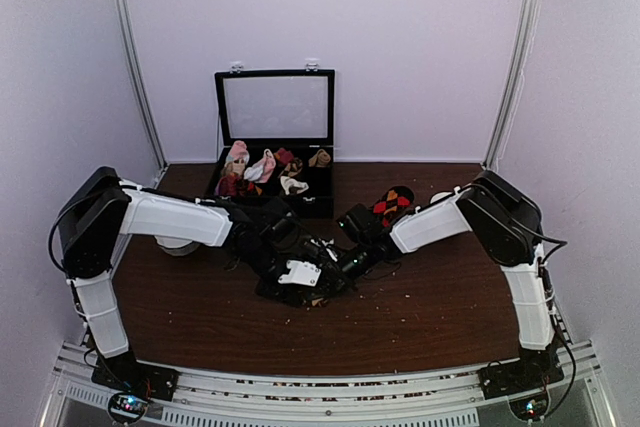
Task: Roll the socks
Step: Roll the sock at the center of the board.
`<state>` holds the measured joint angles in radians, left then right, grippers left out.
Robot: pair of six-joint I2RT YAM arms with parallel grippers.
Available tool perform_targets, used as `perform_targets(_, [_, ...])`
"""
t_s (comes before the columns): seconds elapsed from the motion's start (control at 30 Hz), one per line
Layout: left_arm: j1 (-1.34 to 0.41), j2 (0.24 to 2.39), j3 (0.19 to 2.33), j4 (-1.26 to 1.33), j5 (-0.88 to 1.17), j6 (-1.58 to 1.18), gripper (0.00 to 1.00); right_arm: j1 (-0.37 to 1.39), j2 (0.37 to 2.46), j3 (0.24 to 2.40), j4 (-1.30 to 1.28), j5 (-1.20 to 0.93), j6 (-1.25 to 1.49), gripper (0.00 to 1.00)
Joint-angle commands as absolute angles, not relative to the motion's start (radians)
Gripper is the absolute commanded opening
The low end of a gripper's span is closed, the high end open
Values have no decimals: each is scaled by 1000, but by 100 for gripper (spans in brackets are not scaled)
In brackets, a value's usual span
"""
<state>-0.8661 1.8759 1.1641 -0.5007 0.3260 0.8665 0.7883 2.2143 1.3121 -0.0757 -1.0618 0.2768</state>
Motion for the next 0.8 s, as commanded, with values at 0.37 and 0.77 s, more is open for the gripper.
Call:
perform_targets(0.37, [-831,1999,1222,-570,282,809,7,738,2223,1183,-110,-893,301,31])
perform_targets(0.77, [-741,2133,1460,-853,515,749,5,669,1995,1029,-145,-703,161,47])
